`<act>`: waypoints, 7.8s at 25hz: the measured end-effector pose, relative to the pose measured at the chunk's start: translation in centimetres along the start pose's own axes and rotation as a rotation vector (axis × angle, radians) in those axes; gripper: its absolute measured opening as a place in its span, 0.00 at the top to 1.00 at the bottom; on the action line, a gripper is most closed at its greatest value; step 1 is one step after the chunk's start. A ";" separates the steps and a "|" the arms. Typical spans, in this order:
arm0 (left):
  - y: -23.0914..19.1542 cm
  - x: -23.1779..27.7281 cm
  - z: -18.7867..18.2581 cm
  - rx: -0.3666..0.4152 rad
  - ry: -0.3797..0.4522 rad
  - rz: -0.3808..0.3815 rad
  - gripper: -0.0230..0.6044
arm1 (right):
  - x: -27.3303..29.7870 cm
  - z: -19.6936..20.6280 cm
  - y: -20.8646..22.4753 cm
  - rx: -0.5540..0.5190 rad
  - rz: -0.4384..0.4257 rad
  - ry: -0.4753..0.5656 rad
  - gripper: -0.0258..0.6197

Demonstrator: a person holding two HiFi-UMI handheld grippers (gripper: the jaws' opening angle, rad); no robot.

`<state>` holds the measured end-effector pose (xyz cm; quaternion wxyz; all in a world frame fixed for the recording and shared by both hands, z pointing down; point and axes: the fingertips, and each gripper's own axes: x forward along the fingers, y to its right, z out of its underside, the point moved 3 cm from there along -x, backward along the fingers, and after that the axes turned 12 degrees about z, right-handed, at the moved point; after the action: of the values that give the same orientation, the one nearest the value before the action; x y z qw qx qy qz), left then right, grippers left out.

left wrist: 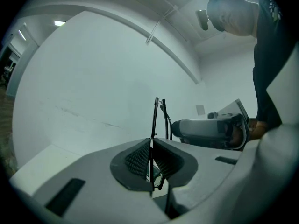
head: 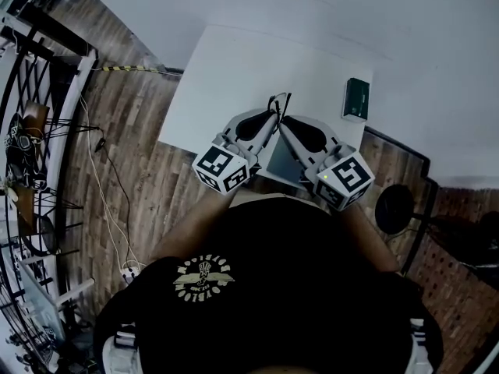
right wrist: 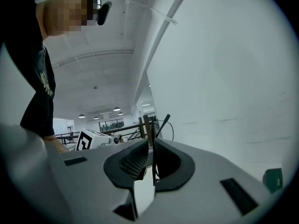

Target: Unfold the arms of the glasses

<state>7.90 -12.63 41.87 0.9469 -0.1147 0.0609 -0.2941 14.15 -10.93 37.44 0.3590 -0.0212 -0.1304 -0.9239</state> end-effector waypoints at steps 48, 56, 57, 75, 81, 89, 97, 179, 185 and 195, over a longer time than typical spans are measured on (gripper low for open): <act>-15.6 -7.8 -7.2 -0.087 -0.011 0.287 0.93 | 11.8 0.7 -7.0 0.022 0.358 0.082 0.94; -14.2 -5.8 -7.1 -0.128 -0.002 0.272 0.93 | 8.5 2.3 -5.4 0.055 0.373 0.063 0.94; -14.0 -5.6 -7.0 -0.130 -0.001 0.266 0.93 | 8.1 2.5 -5.1 0.061 0.373 0.057 0.94; -9.7 -2.7 -6.8 -0.144 0.088 0.072 0.93 | 2.0 4.1 0.1 0.180 0.187 0.015 0.94; -9.2 -2.5 -6.2 -0.087 0.106 -0.038 0.93 | 0.6 4.6 2.8 0.170 0.149 -0.016 0.76; -7.9 -3.8 -5.3 -0.014 0.096 -0.183 0.93 | -2.2 2.5 6.0 0.116 0.156 0.023 0.72; -4.1 -2.6 -3.0 0.122 -0.061 -0.203 0.93 | -3.0 -0.3 4.1 0.055 0.053 0.075 0.73; -7.6 -9.4 -4.2 0.691 -0.526 0.261 0.93 | 7.1 1.6 -6.2 -0.014 0.135 -0.076 0.93; -6.5 -8.8 -2.9 0.696 -0.558 0.231 0.93 | 5.3 1.5 -4.9 -0.008 0.111 -0.072 0.93; -4.5 -8.5 -2.5 0.707 -0.577 0.160 0.93 | 3.5 1.7 -4.1 0.006 0.044 -0.074 0.93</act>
<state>-2.00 -11.82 41.04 0.9259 0.1430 -0.3005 -0.1787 8.70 -9.87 38.60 0.3743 -0.0571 -0.1457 -0.9140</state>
